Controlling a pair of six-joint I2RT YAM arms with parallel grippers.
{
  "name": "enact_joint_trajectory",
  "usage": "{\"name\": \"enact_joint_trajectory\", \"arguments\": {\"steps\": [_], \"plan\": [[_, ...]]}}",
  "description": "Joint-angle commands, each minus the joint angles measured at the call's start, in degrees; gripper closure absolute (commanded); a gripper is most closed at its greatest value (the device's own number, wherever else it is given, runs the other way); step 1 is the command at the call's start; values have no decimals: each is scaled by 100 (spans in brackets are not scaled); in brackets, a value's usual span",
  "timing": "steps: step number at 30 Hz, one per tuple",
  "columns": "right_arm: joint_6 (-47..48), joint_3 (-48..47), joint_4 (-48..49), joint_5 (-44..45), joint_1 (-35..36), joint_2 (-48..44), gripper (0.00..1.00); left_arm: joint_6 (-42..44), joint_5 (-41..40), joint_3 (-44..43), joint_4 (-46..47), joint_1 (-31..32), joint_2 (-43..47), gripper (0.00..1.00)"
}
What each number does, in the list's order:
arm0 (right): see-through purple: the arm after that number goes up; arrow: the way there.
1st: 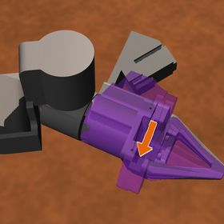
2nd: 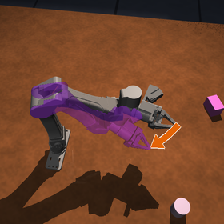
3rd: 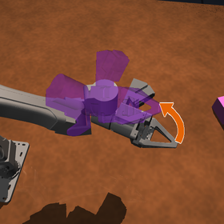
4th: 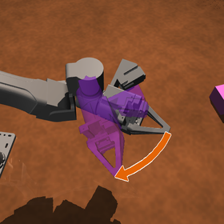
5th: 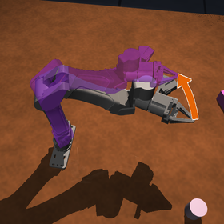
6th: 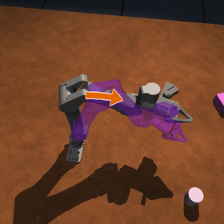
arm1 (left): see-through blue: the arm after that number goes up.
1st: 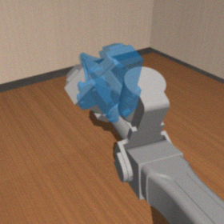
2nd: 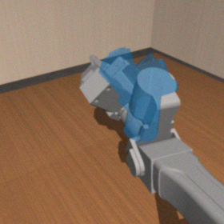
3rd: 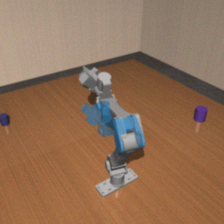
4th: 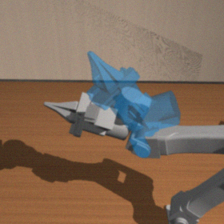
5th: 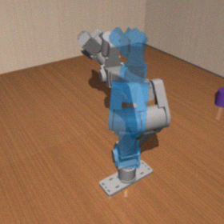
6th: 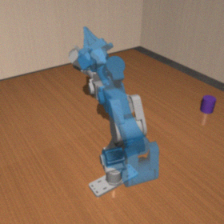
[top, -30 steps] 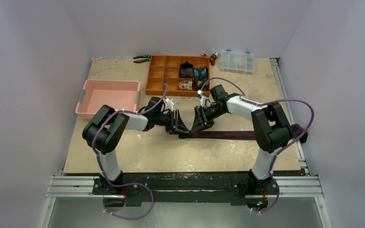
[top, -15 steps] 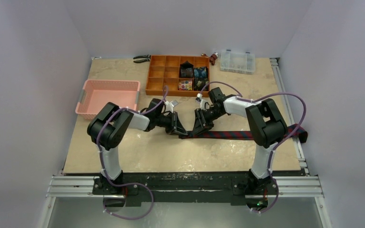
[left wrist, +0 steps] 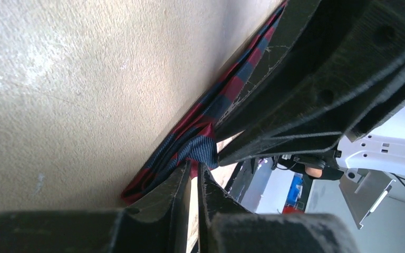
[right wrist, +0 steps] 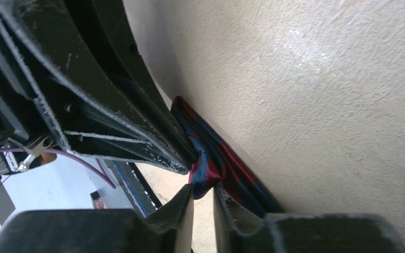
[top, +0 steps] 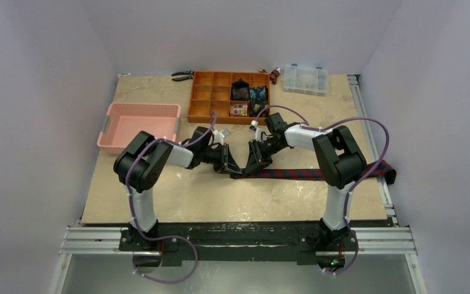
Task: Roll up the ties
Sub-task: Roll the tie at the center of the board.
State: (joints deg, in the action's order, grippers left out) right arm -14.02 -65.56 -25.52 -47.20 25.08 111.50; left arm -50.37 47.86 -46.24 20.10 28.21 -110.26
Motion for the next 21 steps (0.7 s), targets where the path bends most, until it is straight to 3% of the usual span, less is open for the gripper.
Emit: {"name": "enact_joint_trajectory", "arguments": {"steps": [1,4,8,15,21], "plan": [[215,-177,-20,393,17,153,89,159,-7,-149,100,17,15,89],[494,-120,-134,694,23,202,100,483,-31,-122,-139,18,269,76],[780,-31,-242,948,14,265,100,1434,-33,-82,-760,-22,877,57],[1055,130,-259,1296,-30,246,100,2926,-85,-57,-1937,-114,1999,49],[1584,339,-620,1406,-387,120,100,4368,-413,-31,-2382,-11,2833,43]]}}
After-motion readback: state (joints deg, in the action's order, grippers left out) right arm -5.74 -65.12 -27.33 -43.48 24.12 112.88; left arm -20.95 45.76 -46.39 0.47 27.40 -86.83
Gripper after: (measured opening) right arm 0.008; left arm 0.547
